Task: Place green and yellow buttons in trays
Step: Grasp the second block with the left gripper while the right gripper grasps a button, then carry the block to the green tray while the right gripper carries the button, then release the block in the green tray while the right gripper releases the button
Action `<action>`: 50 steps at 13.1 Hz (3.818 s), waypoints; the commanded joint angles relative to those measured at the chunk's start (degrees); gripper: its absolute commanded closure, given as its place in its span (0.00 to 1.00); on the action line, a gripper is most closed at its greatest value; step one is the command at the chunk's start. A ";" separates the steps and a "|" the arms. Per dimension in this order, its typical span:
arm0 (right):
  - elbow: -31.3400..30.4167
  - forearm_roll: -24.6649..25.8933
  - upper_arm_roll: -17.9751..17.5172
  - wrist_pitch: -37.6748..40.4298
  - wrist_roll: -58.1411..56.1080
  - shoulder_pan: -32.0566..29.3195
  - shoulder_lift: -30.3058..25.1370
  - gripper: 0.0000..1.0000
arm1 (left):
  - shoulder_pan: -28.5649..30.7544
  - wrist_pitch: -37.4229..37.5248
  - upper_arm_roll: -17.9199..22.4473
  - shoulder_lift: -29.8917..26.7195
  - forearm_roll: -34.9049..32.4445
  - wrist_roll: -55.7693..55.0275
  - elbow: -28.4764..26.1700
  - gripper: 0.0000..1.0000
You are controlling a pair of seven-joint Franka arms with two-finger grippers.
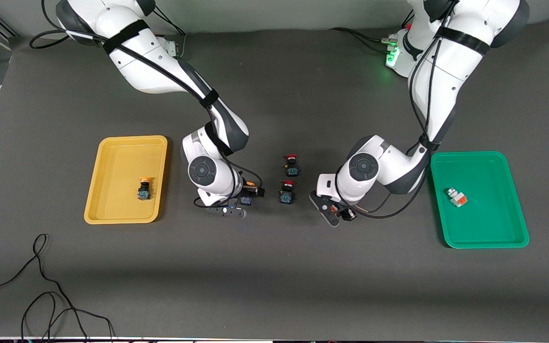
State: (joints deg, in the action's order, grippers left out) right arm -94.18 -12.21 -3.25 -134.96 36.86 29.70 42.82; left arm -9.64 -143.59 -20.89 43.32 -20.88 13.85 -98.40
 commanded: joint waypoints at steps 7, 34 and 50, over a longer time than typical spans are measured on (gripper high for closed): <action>1.54 1.83 1.57 -0.49 1.63 1.15 -1.50 1.00 | 7.69 28.78 -0.82 -24.66 11.20 2.33 -0.30 0.78; -10.04 2.46 39.28 28.03 -47.47 -1.65 -27.88 1.00 | 47.08 14.56 2.08 -10.80 6.03 -0.75 -9.01 0.00; -31.95 -18.26 38.49 -8.30 -65.84 -2.02 -16.72 1.00 | 45.24 59.39 -13.65 -37.78 8.31 0.39 10.94 0.00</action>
State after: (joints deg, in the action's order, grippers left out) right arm -126.03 -25.88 35.36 -141.69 -24.64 27.18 24.50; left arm 35.59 -85.13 -34.41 6.48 -13.37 14.42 -87.98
